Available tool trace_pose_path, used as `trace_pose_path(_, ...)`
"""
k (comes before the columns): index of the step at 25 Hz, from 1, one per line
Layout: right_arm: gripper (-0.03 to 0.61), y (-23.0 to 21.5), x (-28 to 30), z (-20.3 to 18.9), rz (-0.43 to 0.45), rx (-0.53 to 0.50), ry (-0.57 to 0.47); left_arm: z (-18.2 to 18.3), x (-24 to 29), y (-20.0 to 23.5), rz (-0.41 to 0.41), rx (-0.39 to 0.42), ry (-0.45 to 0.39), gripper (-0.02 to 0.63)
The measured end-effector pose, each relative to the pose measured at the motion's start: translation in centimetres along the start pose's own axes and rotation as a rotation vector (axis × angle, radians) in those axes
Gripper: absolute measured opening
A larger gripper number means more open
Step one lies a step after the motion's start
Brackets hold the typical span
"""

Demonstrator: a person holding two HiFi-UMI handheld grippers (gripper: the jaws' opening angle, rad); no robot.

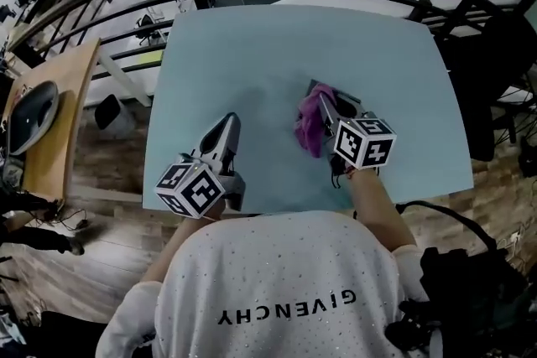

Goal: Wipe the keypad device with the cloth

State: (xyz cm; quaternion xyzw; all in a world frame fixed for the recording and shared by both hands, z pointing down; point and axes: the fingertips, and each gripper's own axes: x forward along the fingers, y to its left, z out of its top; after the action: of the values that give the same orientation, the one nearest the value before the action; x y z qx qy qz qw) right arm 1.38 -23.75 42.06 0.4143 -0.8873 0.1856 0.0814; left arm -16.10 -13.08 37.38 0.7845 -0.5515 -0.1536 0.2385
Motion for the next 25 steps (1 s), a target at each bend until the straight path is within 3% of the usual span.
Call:
trace_pose_path(5,0.032,-1.8,3.1,-4.2,-0.089,0.000,0.102,0.4,0.2,1.5,0.008,0.009,0.014,-0.007)
trace_pose_path(11,0.034,-6.3,3.9,-6.7,-0.268,-0.030,0.198,0.2,-0.3,2.7,0.009,-0.031,0.025,-0.008)
trace_pose_path(18,0.034,-5.2,6.1,-5.5,-0.215,-0.082,0.173,-1.4,0.0,3.5,0.024,-0.061,0.063,-0.006)
trace_pose_path(25,0.035,-6.3,6.6,-6.8,-0.261,-0.080,0.218,-1.1,0.2,2.8,0.009,-0.051,0.054,-0.007)
